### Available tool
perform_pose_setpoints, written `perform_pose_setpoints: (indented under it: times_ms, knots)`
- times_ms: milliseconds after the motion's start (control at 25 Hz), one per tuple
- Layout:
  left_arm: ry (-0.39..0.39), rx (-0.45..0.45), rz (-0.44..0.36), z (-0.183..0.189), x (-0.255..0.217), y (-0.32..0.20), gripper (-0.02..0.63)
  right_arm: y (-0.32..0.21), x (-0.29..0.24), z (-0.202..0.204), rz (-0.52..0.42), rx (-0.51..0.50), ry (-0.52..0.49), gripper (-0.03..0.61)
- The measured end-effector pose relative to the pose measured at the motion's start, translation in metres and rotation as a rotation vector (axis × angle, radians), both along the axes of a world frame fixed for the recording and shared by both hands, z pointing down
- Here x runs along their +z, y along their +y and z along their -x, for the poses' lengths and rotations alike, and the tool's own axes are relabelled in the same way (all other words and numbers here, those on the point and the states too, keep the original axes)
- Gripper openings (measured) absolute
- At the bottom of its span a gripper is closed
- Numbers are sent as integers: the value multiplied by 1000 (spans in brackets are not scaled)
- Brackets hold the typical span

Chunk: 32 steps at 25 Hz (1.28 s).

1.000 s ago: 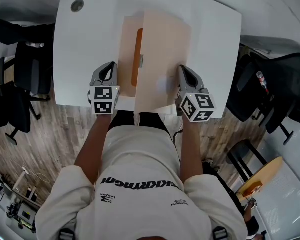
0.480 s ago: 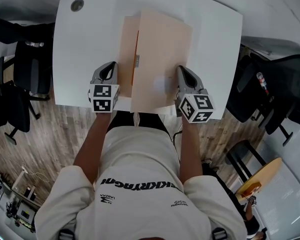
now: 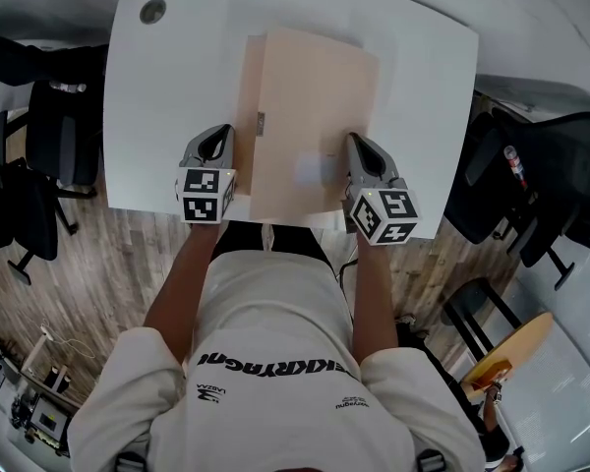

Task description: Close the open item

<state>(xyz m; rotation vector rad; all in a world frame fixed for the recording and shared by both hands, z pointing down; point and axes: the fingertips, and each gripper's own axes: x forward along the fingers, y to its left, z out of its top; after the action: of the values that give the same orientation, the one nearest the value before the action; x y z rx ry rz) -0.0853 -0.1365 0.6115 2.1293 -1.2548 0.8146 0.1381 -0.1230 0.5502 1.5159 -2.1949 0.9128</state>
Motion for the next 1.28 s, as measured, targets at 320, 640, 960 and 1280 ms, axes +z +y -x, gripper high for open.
perform_pose_setpoints:
  times_ms: [320,640,960,1280]
  knots:
    - [21,1,1,-3,-1,-1,6,-2,0,4,3,-25,20,-2]
    - [55,4,12,-5,-1,0,5,-1,5,9,23,-53,48,-2]
    - [87,2,22,-8,-3,1,5,-1,8,13,32,-73,76,-2]
    - [90,7,24,-9,-2,0,5,-3,13,19,45,-107,129,-2]
